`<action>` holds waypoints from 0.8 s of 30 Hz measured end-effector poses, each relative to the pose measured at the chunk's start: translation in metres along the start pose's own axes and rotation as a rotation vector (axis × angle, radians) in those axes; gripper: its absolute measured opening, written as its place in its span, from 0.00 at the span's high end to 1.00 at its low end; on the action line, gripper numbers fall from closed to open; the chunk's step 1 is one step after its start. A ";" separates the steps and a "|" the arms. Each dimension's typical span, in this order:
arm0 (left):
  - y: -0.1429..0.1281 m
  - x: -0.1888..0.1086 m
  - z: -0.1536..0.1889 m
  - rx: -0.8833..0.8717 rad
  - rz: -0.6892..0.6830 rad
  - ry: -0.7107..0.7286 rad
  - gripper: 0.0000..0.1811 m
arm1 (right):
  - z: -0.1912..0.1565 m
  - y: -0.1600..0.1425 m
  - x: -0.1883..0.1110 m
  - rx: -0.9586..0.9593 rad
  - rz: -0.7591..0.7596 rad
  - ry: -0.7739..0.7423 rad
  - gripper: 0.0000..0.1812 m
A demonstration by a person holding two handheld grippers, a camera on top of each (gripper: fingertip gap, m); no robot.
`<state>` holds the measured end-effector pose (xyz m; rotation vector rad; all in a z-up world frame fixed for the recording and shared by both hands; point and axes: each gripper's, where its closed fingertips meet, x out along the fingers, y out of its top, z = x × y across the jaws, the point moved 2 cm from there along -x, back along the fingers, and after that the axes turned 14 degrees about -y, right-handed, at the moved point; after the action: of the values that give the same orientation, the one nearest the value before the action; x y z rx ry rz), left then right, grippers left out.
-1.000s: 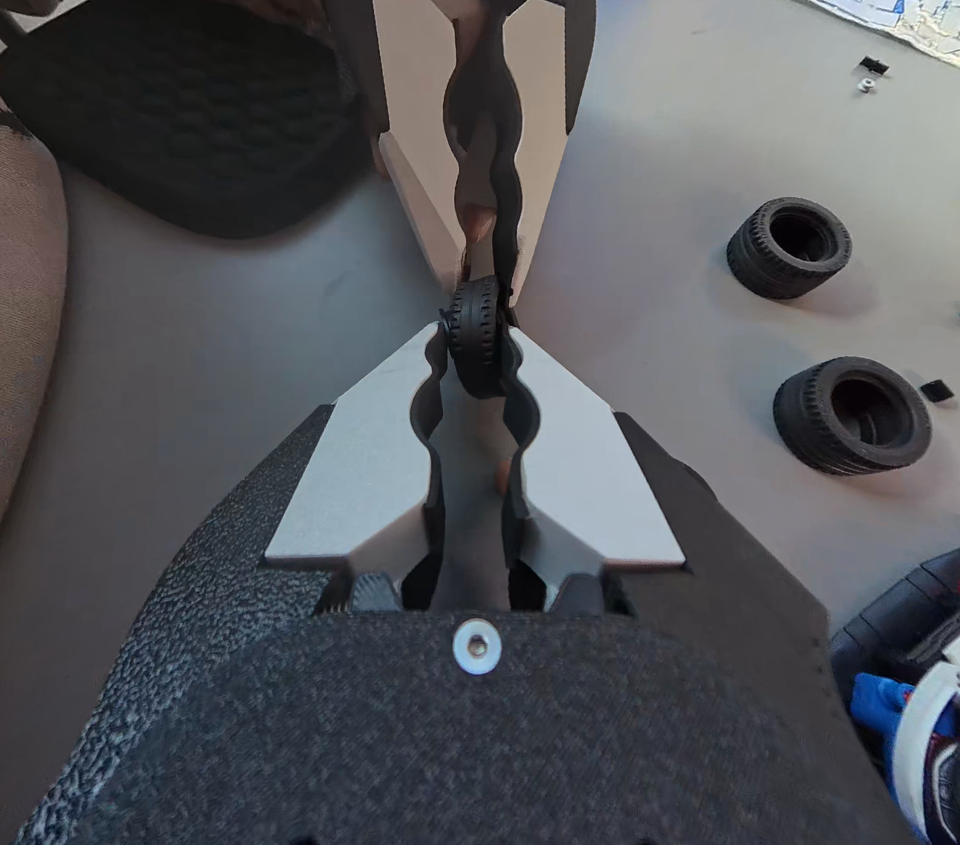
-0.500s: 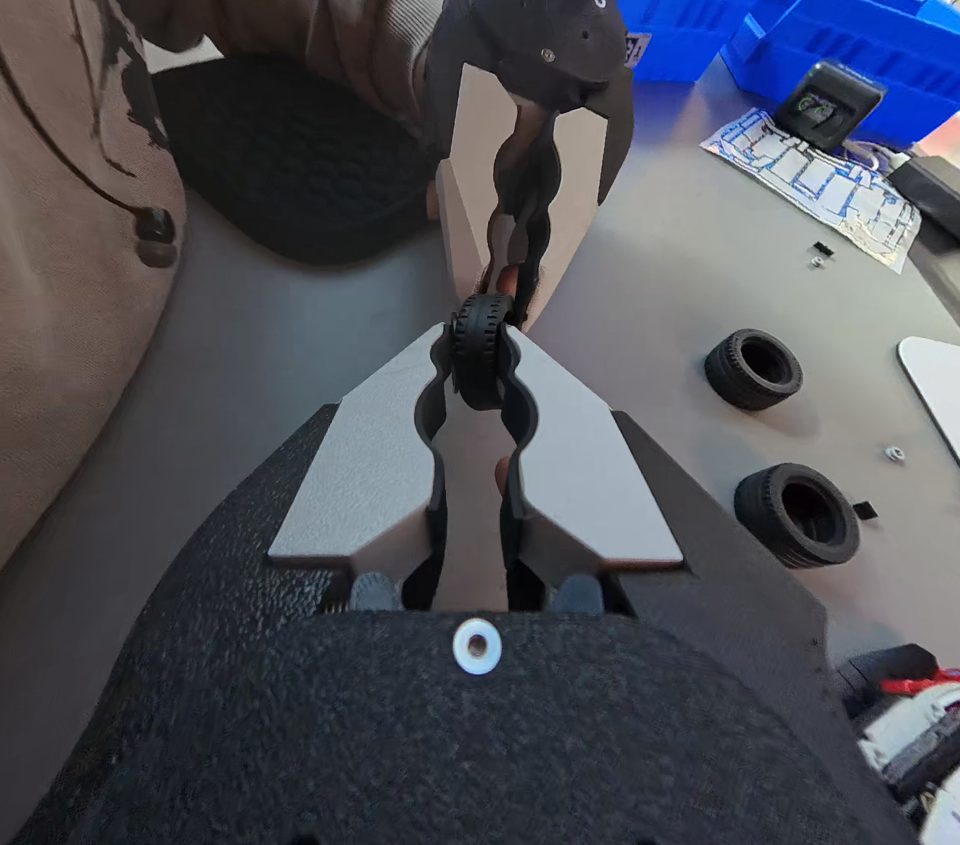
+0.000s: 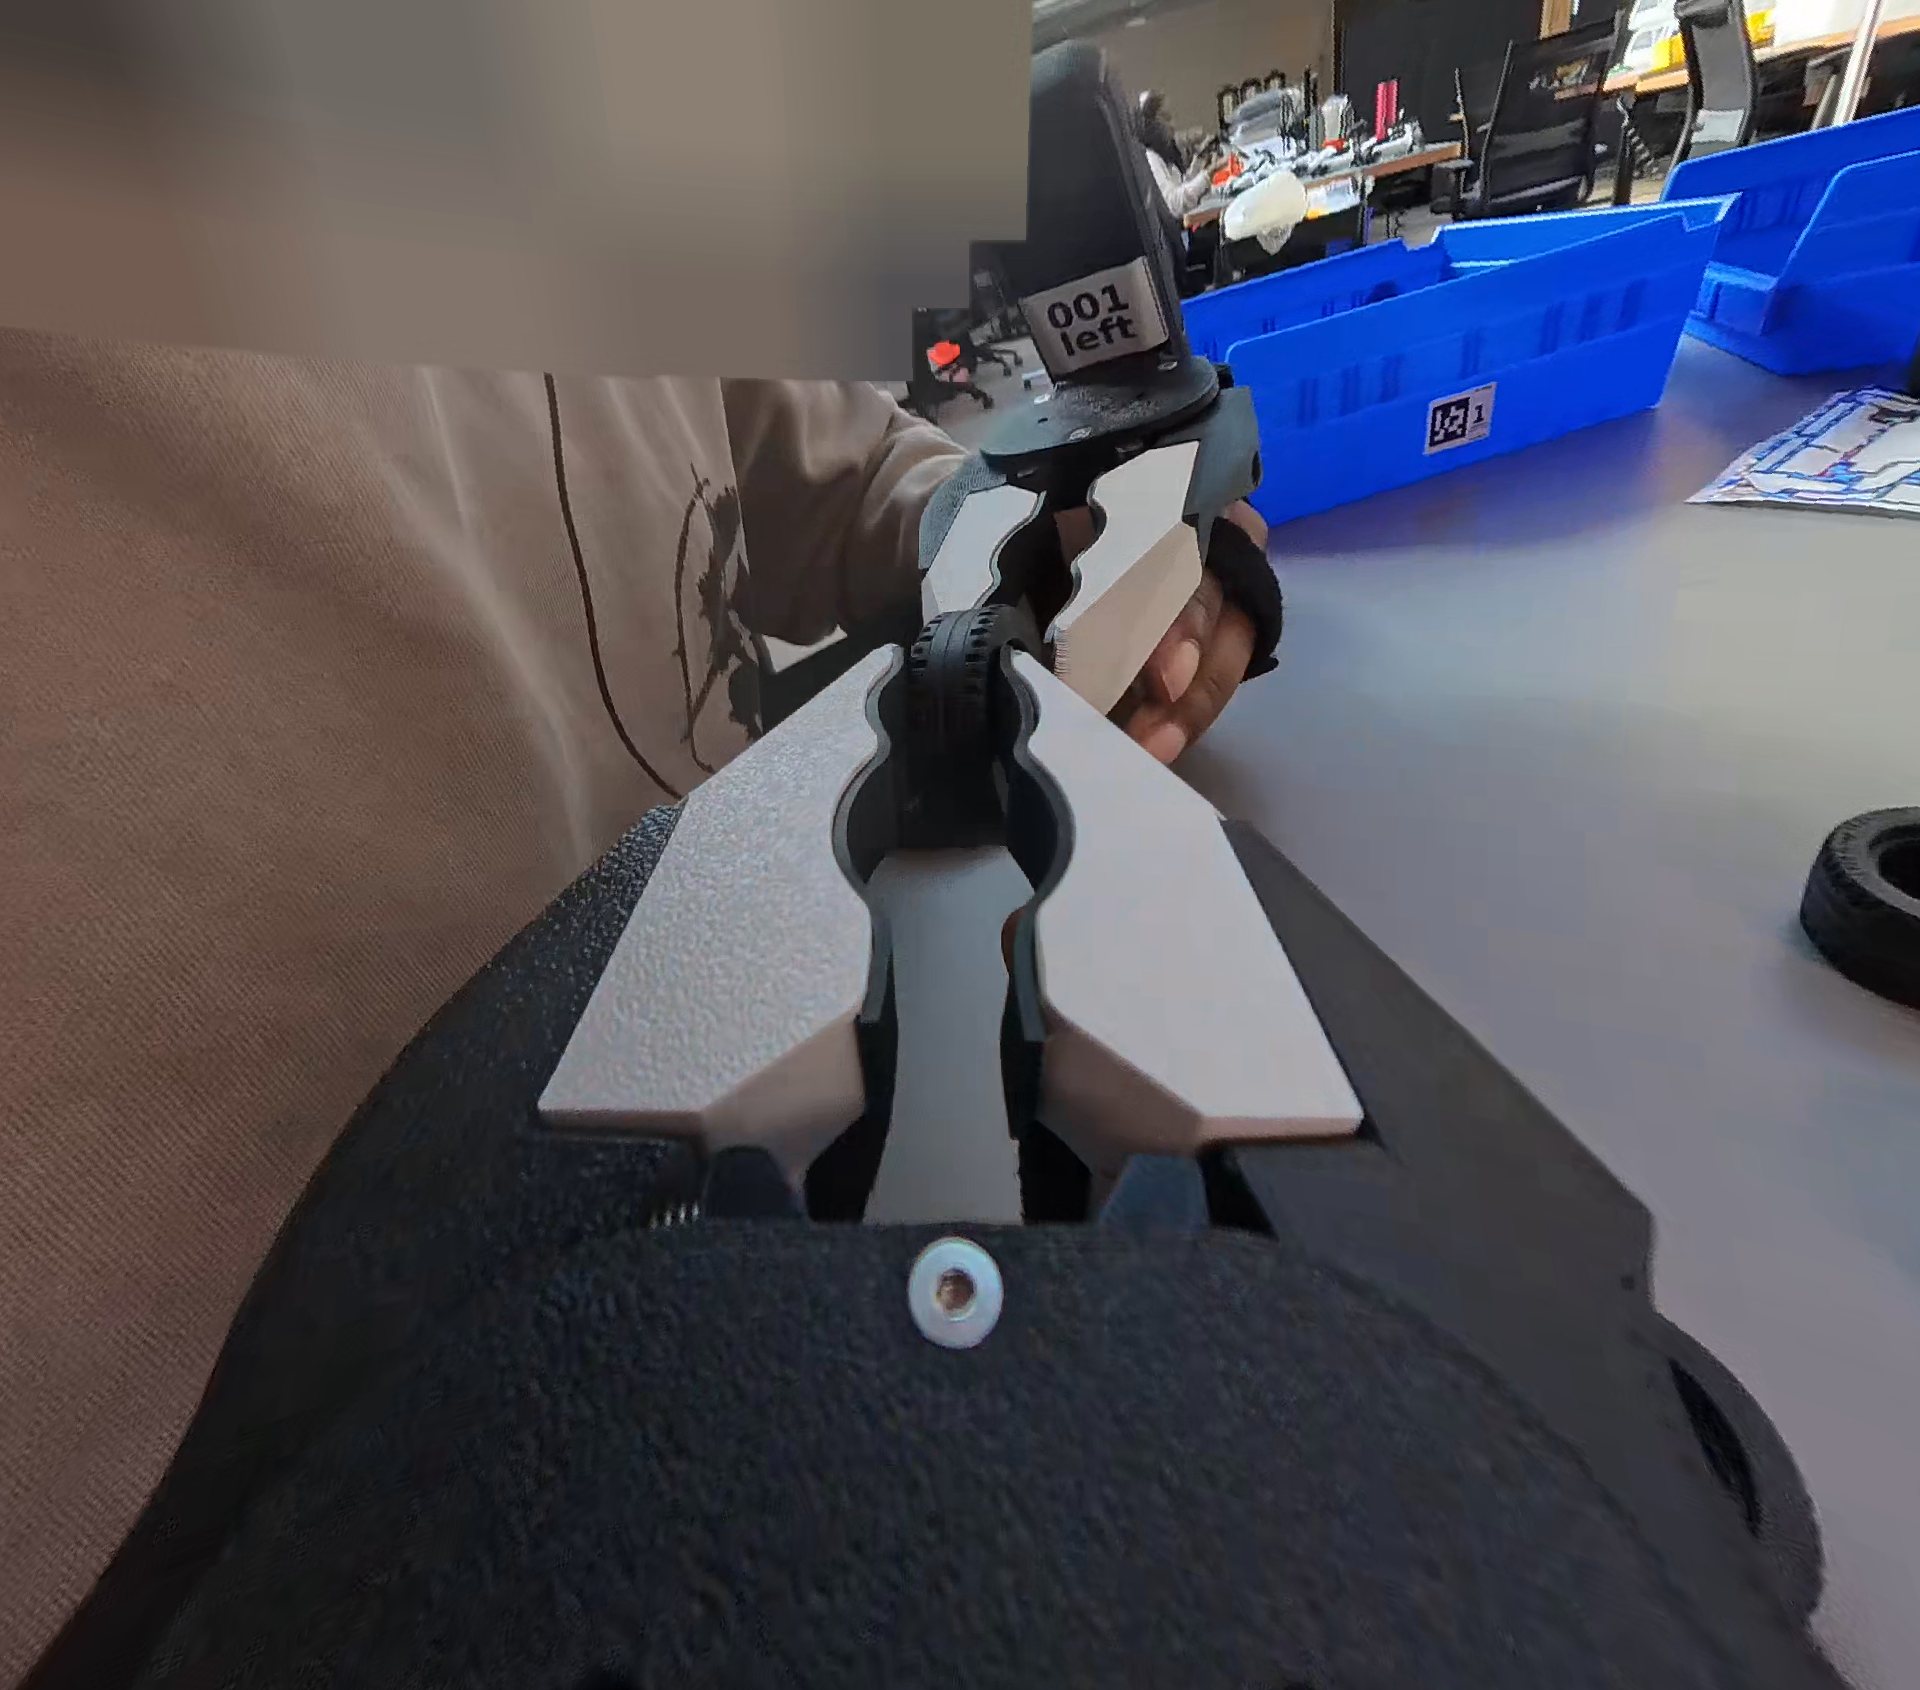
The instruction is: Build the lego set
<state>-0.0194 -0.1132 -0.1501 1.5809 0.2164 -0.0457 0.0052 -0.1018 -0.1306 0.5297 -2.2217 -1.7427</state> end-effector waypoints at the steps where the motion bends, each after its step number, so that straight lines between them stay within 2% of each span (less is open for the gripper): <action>1: 0.003 -0.001 -0.003 -0.020 0.021 0.014 0.91 | 0.003 0.004 -0.001 0.033 0.026 -0.003 0.93; 4: 0.012 -0.004 -0.008 -0.146 0.103 0.007 0.92 | 0.008 0.015 -0.002 0.086 0.089 -0.023 0.93; 11: 0.008 -0.013 -0.027 -0.391 0.205 0.052 0.93 | 0.030 0.020 -0.003 0.056 0.085 -0.190 0.93; 14: 0.005 -0.019 -0.035 -0.495 0.264 0.060 0.94 | 0.036 0.021 0.000 -0.016 0.074 -0.287 0.93; 19: 0.003 -0.017 -0.031 -0.480 0.244 0.024 0.94 | 0.034 0.016 0.000 0.043 0.010 -0.220 0.91; 24: -0.001 -0.008 -0.023 -0.403 0.146 0.017 0.94 | 0.030 0.009 -0.008 -0.050 -0.122 -0.194 0.88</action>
<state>-0.0303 -0.0909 -0.1494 1.1917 0.1135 0.1193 -0.0014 -0.0696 -0.1287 0.5144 -2.3103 -1.9829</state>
